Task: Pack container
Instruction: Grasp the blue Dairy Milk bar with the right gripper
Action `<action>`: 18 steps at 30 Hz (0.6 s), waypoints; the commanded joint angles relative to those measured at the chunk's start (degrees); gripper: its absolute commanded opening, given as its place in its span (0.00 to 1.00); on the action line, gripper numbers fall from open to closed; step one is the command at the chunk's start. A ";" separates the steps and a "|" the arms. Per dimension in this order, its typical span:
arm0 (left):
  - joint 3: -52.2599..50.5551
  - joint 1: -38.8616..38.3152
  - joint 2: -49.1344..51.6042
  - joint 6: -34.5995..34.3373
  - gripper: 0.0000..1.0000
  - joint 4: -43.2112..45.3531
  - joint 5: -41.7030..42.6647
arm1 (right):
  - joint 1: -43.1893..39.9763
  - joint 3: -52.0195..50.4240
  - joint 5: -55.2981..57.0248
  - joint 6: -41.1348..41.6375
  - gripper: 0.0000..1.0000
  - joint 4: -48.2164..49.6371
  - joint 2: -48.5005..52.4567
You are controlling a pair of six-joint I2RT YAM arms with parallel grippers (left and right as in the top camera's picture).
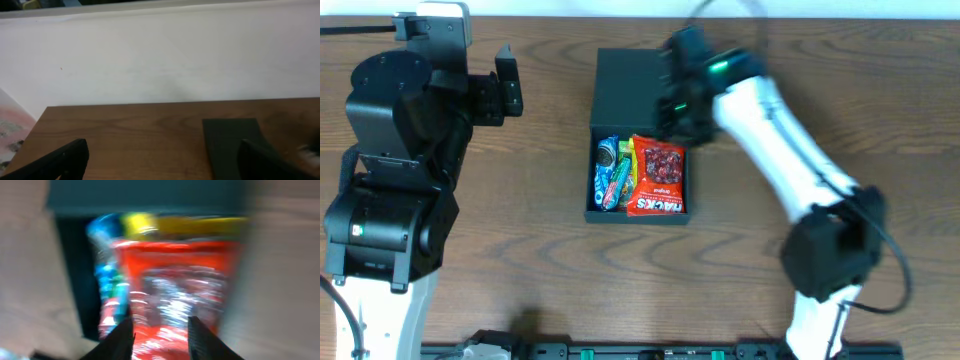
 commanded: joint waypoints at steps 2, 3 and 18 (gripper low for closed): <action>0.79 0.20 -0.59 0.17 0.95 0.31 -0.35 | -8.44 1.25 9.42 0.17 0.45 -8.61 -3.61; 0.79 0.20 -0.57 0.17 0.95 0.31 -0.35 | -10.62 0.57 11.65 1.62 0.46 -11.21 -3.43; 0.79 0.20 -0.57 0.13 0.95 0.28 -0.15 | -26.58 -22.97 14.27 22.38 0.46 -1.81 -3.37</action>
